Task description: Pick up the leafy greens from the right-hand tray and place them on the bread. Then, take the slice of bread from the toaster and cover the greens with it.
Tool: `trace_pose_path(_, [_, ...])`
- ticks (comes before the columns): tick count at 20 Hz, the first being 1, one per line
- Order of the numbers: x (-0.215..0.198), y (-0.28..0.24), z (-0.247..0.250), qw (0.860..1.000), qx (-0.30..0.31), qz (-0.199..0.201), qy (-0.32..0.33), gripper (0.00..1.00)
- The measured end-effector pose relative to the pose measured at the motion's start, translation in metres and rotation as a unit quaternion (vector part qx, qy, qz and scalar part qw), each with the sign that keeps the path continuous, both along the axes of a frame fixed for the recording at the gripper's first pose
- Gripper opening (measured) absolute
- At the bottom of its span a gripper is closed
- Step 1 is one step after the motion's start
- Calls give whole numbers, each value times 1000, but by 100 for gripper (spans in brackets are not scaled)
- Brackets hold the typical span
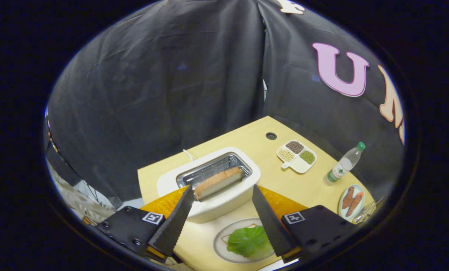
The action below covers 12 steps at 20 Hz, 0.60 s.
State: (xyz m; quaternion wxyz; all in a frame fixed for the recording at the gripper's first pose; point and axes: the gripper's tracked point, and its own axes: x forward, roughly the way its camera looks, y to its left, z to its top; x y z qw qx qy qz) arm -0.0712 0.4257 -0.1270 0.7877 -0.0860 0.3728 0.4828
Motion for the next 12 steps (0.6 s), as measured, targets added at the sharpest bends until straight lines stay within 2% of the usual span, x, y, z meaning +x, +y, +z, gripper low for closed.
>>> trace_pose_path(8, [7,28,-7,998,-9,-46,51,98])
trace_pose_path(12, [12,31,-20,995,-35,-69,59,97])
